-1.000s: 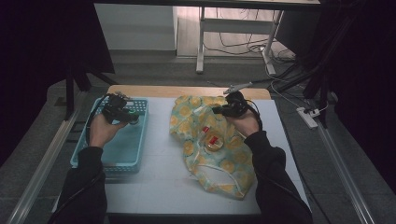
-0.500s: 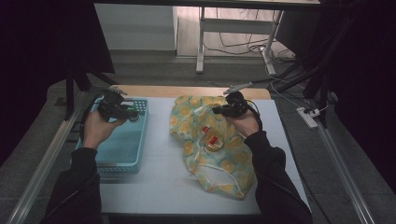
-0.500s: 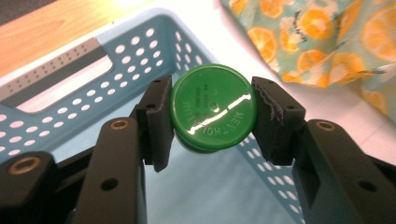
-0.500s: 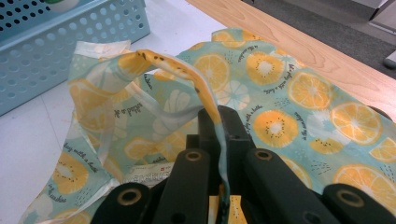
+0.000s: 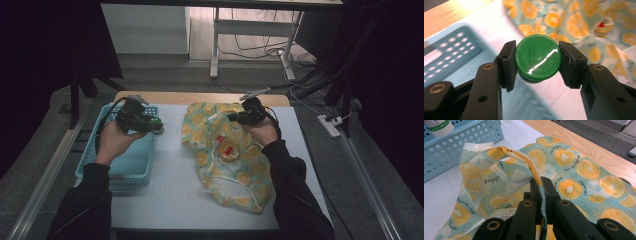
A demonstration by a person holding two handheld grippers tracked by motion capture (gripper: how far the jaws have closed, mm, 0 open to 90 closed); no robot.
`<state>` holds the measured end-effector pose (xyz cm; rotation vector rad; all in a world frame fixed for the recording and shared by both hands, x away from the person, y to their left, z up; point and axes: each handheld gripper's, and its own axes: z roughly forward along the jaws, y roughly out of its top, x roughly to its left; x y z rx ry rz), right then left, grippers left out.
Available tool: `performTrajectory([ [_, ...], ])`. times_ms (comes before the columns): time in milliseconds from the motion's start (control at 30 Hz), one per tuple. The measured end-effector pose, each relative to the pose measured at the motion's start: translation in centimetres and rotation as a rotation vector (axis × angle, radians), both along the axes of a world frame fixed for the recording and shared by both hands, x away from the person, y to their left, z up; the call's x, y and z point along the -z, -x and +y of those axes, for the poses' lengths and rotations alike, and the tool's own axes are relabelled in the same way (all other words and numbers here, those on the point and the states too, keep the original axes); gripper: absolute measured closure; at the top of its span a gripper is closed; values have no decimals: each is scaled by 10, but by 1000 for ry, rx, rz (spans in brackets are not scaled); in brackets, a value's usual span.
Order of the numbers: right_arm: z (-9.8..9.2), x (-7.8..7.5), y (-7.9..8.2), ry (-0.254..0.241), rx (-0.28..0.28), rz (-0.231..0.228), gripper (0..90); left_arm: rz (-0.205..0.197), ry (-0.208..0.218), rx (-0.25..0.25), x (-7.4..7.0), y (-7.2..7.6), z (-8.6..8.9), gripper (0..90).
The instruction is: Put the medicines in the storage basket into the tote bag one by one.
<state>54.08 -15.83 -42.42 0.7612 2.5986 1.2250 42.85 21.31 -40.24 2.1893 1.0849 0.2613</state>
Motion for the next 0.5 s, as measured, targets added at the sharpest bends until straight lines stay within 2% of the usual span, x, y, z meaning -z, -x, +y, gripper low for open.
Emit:
performTrajectory([
  [500,2,-2,0,3,0,-7,900,0,17,176,-4,2,-70,518],
])
